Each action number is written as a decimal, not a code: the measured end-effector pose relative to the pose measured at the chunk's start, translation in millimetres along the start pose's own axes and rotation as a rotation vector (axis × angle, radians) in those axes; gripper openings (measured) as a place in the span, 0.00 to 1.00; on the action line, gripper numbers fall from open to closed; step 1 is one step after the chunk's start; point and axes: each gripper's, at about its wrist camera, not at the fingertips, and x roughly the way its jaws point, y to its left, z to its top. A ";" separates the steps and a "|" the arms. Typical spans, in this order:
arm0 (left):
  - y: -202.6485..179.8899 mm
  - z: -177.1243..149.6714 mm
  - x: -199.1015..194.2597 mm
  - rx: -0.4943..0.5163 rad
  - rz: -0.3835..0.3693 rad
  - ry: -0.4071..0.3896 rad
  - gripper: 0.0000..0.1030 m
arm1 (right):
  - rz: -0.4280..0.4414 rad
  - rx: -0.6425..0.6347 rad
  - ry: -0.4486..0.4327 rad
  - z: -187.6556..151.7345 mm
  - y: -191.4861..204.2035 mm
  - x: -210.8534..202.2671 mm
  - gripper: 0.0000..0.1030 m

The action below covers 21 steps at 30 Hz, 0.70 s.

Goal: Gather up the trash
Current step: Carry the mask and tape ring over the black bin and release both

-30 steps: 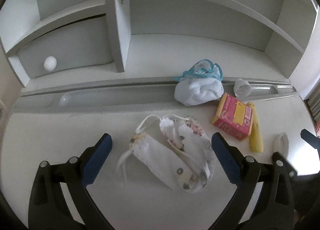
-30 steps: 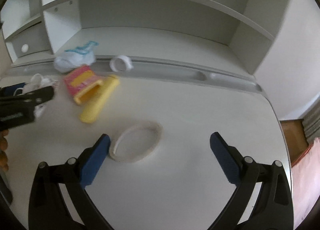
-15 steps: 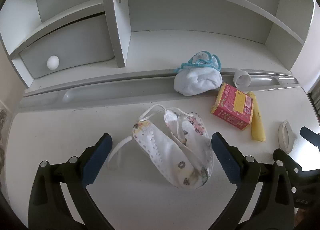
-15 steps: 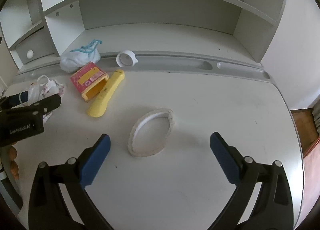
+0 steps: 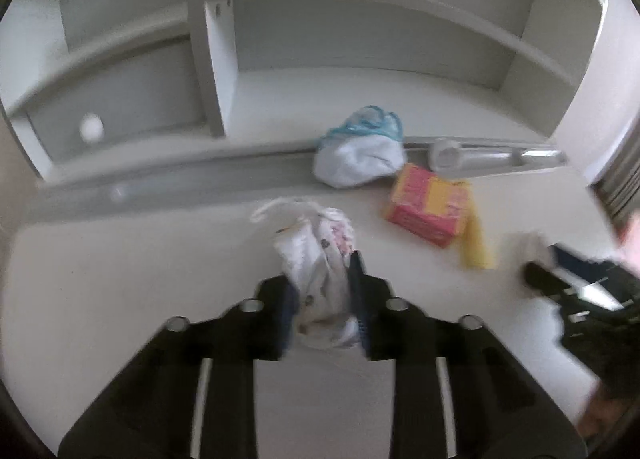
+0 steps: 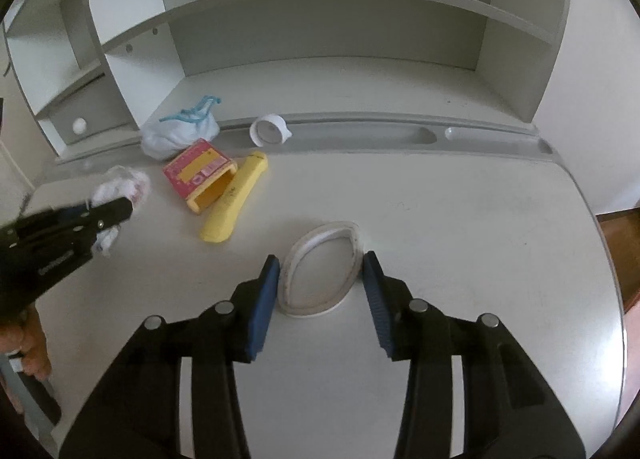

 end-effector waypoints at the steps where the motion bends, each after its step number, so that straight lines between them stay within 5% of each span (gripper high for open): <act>1: -1.3 -0.6 -4.0 0.001 -0.010 -0.007 0.19 | 0.019 0.012 -0.012 0.1 -2.0 -5.5 0.41; 4: -13.6 -2.5 -23.7 0.034 -0.029 -0.048 0.19 | 0.038 0.009 -0.076 0.9 -2.9 -30.6 0.41; 11: -85.4 -8.2 -60.2 0.117 -0.206 -0.062 0.19 | 0.088 0.059 -0.118 -19.0 -37.9 -75.4 0.41; 16: -199.9 -31.0 -86.2 0.243 -0.350 -0.086 0.19 | 0.021 0.198 -0.242 -55.7 -124.8 -163.0 0.41; 21: -355.7 -85.7 -119.2 0.490 -0.525 -0.059 0.19 | -0.085 0.408 -0.321 -121.0 -250.7 -243.4 0.41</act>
